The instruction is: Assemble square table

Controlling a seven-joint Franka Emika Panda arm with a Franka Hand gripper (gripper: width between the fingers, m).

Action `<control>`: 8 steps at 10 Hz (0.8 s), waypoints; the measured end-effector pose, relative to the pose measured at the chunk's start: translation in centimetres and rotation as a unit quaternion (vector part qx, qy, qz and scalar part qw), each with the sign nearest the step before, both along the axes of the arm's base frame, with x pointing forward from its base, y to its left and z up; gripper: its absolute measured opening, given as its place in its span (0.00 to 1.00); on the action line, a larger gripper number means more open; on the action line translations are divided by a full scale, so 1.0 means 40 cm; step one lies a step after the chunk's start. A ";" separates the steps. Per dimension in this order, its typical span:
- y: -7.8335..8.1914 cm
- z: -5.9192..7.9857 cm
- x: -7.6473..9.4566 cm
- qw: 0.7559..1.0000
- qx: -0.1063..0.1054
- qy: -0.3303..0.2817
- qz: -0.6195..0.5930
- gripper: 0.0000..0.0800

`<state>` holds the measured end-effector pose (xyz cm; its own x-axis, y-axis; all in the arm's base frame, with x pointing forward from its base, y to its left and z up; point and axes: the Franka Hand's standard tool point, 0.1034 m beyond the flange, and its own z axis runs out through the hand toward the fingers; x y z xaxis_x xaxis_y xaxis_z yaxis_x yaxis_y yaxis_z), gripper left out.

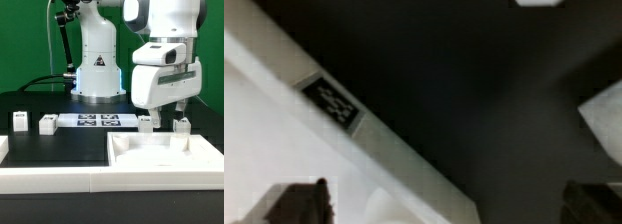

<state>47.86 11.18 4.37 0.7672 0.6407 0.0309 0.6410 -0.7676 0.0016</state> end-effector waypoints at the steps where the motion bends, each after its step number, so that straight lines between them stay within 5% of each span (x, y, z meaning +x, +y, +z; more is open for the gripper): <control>1: 0.002 -0.002 0.000 0.999 0.005 0.003 -0.041 0.81; 5: 0.014 -0.003 -0.004 0.984 0.018 0.011 -0.175 0.81; 8: 0.060 -0.010 -0.023 0.957 0.025 0.019 -0.290 0.81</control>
Offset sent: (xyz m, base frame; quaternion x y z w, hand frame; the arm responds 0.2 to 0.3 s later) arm 0.0000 0.0000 0.0000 0.0000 0.0000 0.1938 0.9810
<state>46.94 13.56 3.97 0.9943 0.1058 0.0159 0.1066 -0.9925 -0.0595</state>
